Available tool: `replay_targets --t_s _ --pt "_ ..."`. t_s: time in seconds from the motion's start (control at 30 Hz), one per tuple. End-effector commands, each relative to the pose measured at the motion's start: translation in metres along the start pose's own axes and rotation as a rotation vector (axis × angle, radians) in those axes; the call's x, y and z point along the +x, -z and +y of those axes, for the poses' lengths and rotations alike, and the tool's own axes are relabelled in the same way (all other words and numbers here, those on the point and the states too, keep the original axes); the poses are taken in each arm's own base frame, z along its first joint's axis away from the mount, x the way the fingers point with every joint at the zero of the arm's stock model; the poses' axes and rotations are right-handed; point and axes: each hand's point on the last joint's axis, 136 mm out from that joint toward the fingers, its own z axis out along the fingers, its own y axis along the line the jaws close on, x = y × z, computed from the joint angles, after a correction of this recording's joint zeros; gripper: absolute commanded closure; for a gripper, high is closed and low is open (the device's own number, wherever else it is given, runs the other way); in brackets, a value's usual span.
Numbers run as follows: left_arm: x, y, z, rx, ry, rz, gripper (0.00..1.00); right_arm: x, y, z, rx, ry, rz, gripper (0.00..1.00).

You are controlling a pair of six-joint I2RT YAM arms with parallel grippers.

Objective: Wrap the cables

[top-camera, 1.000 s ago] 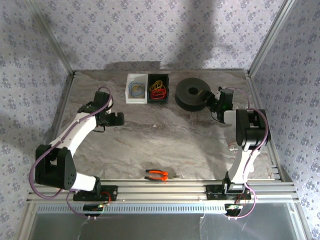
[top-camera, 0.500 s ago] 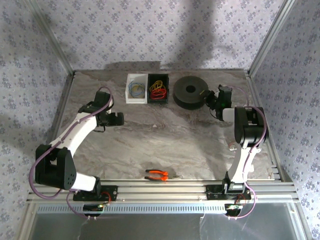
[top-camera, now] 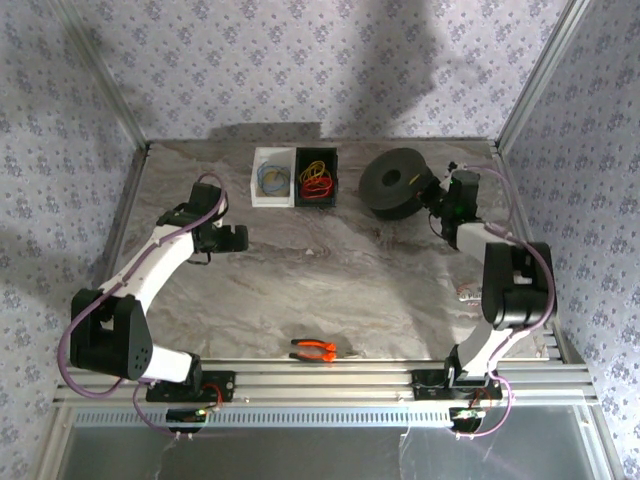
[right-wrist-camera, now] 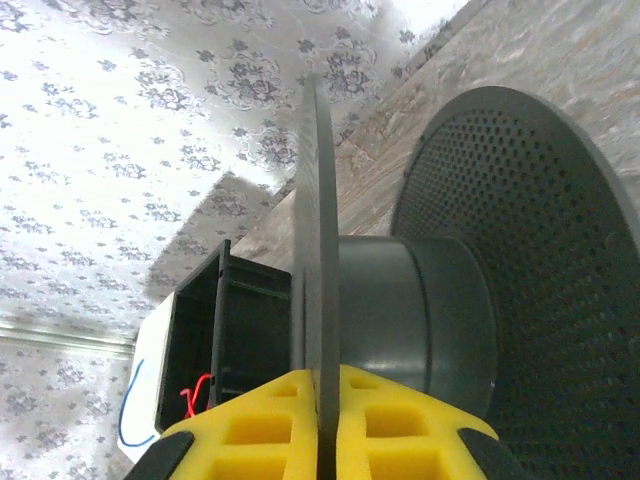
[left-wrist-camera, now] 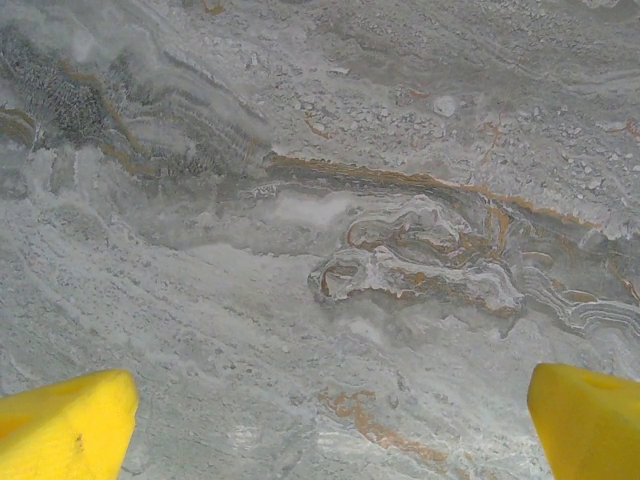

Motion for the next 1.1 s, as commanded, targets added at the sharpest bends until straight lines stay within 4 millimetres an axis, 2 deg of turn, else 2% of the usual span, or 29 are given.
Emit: replay_targets --t_s 0.0,0.13,0.33,0.47,0.53,0.67,0.87,0.93,1.07 --pt "-0.003 0.007 -0.001 -0.006 -0.020 -0.014 0.00 0.009 0.027 -0.001 0.056 0.096 0.041 1.00" --pt "-0.003 0.008 -0.002 -0.001 -0.022 -0.018 0.00 0.016 0.062 0.025 0.018 0.154 0.058 1.00" --pt "-0.004 0.010 -0.003 0.003 -0.024 -0.027 0.00 0.041 0.108 0.059 -0.073 0.222 0.124 1.00" --pt "-0.005 0.011 -0.004 0.008 -0.026 -0.031 0.00 0.057 0.129 0.085 -0.160 0.225 0.158 1.00" --pt "-0.006 0.013 -0.004 0.010 -0.029 -0.037 0.00 0.066 0.133 0.099 -0.216 0.198 0.182 1.00" --pt "-0.006 0.014 -0.005 0.011 -0.028 -0.039 0.00 0.094 0.127 0.124 -0.321 0.155 0.249 1.00" --pt "-0.006 0.019 -0.006 0.012 -0.031 -0.049 0.00 0.142 0.102 0.159 -0.458 0.132 0.349 1.00" --pt "-0.007 0.020 -0.006 0.013 -0.031 -0.056 0.00 0.156 0.093 0.161 -0.476 0.120 0.387 1.00" --pt "-0.008 0.024 -0.005 0.013 -0.033 -0.067 0.00 0.176 0.072 0.151 -0.473 0.071 0.441 1.00"
